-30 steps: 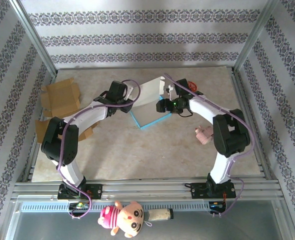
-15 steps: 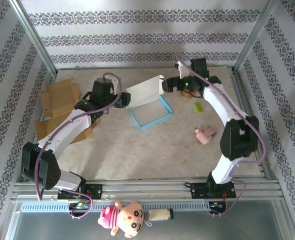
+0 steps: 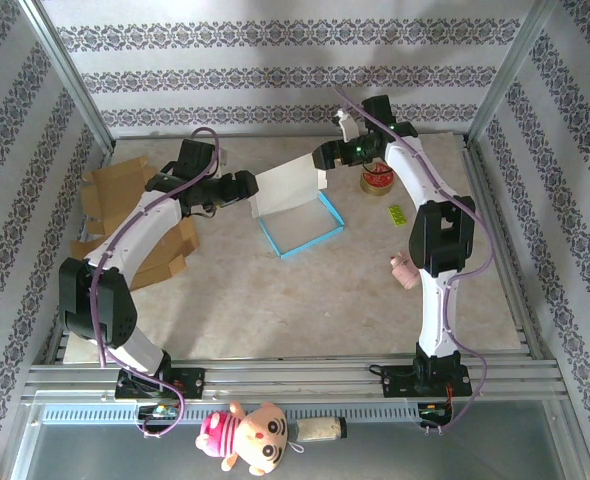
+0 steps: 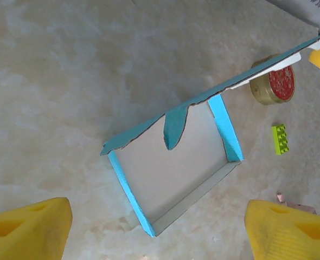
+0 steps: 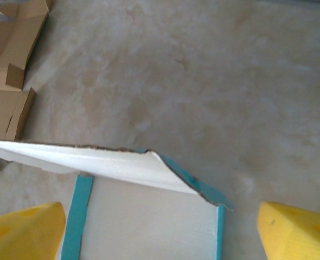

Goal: Fold the paper box

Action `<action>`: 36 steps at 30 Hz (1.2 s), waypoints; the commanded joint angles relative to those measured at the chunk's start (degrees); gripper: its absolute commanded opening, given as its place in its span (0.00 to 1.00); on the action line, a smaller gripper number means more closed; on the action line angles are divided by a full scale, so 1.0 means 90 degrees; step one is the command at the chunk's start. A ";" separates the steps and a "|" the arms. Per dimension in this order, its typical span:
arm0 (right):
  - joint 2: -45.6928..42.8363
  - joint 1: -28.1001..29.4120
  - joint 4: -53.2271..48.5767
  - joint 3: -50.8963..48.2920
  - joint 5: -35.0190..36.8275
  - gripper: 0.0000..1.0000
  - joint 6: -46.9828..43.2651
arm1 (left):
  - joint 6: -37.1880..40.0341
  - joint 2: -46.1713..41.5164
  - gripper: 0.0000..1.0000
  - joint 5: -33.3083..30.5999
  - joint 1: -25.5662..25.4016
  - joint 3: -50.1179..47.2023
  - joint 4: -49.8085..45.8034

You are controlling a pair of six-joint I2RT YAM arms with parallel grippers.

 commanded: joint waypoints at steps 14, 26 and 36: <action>0.0550 0.0235 -0.0278 0.0610 -0.0084 0.81 0.0007 | 0.1001 0.0973 0.76 -0.0304 -0.0026 0.0951 -0.0564; 0.0697 0.0398 -0.0221 0.0745 0.0002 0.80 -0.0279 | 0.0991 0.1219 0.74 -0.0321 -0.0035 0.1167 -0.0671; 0.0545 0.0447 -0.0268 0.0462 0.0497 0.55 -0.0181 | 0.0738 0.1502 0.38 -0.0447 -0.0154 0.1528 -0.1050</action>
